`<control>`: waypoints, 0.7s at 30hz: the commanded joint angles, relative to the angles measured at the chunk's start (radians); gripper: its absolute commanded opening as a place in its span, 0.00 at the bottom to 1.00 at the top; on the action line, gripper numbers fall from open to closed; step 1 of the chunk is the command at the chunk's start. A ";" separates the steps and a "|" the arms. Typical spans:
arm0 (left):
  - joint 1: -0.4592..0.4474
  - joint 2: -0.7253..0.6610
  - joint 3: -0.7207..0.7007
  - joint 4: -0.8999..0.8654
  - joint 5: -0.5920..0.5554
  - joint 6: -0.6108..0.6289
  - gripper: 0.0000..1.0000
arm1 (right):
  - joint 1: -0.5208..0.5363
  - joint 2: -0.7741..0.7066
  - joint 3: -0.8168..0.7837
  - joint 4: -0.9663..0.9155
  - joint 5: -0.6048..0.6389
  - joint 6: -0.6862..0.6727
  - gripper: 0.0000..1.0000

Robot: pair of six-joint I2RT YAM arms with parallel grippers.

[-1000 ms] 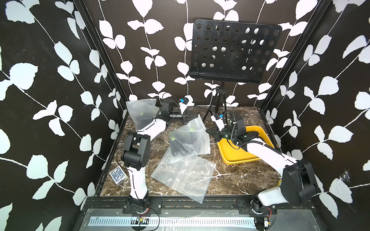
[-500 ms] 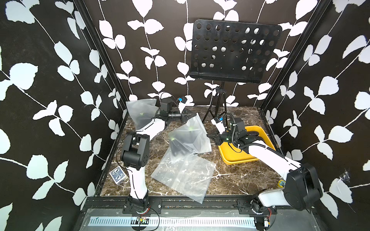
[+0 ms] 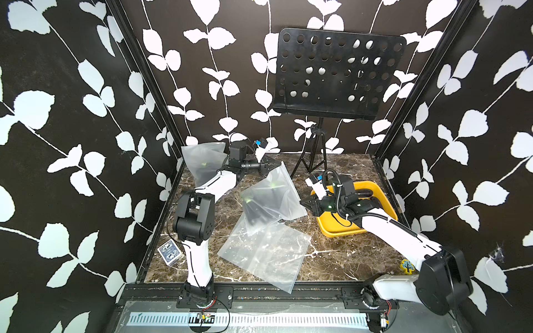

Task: Place the eggplant in a zip-top bag and seal the zipper
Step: Zip the zipper on the zipper food storage bag.

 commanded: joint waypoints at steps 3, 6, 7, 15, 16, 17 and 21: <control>0.061 -0.019 0.043 0.072 -0.123 0.006 0.00 | 0.015 -0.036 -0.042 -0.213 -0.029 -0.003 0.00; 0.062 -0.021 0.036 0.078 -0.130 0.006 0.00 | 0.016 -0.046 -0.050 -0.231 -0.030 -0.001 0.00; 0.062 -0.022 0.035 0.080 -0.130 0.005 0.00 | 0.015 -0.052 -0.052 -0.245 -0.032 -0.002 0.00; 0.065 -0.019 0.045 0.072 -0.125 0.005 0.00 | 0.016 -0.091 -0.070 -0.296 -0.003 0.009 0.00; 0.065 -0.017 0.044 0.073 -0.126 0.004 0.00 | 0.015 -0.097 -0.073 -0.299 0.001 0.011 0.00; 0.065 -0.016 0.047 0.074 -0.125 0.004 0.00 | 0.015 -0.101 -0.074 -0.301 0.004 0.013 0.00; 0.066 -0.008 0.052 0.094 -0.106 -0.018 0.00 | 0.015 -0.110 -0.078 -0.294 0.015 0.013 0.00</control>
